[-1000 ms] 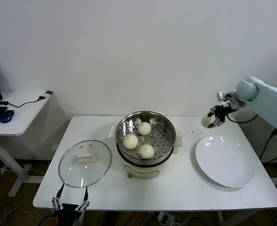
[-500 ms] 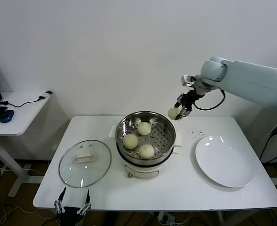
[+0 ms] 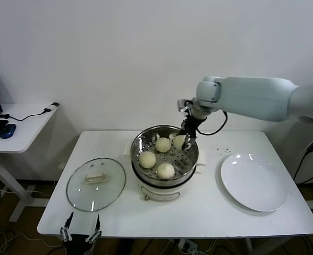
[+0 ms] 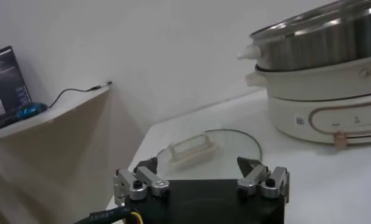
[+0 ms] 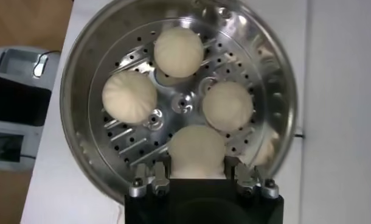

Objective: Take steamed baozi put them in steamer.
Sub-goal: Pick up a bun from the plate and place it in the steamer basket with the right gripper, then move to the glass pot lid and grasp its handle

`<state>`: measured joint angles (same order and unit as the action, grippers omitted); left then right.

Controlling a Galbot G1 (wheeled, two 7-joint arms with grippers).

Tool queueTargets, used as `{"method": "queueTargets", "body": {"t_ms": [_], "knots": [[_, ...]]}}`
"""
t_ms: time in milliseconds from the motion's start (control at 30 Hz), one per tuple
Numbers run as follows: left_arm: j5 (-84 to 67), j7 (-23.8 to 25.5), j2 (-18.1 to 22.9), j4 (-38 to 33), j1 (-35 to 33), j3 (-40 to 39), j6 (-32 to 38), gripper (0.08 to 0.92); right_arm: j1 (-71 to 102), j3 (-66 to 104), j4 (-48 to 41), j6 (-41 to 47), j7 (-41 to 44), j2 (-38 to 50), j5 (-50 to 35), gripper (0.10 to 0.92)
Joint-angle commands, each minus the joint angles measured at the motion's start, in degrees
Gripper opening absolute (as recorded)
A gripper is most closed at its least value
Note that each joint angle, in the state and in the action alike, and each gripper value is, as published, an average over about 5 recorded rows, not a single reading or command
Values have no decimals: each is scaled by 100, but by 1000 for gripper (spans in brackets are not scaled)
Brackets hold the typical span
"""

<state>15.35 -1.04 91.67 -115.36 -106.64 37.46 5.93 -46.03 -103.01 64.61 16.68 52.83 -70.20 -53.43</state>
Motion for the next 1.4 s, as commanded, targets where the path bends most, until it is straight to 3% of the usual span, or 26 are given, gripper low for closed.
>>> {"method": "queueTargets", "body": {"t_ms": [33,333,600,833,1100,1400], "knots": [[-66,-4,-132,97,13,45,15,823,488,-265,-139,81,-179,-496,-161,577],[-80,-3,-147,161,56,48,9,823,601,-278,-190,90,-204,-401,-14,595],[-51,-5,-145,131,57,37,6,823,597,-136,-170,116,-259,-297,-42,775],[-41,-10,-142,96,34,46,12,823,357,-30,-2,68,-126,8,-39,822],[1,-10,-136,49,40,42,6,823,-1,330,357,-461,-167,963,-113,823],[159,-58,-114,-57,-4,116,40,823,195,1164,1203,-1892,-1531,2668,-655,823]]}}
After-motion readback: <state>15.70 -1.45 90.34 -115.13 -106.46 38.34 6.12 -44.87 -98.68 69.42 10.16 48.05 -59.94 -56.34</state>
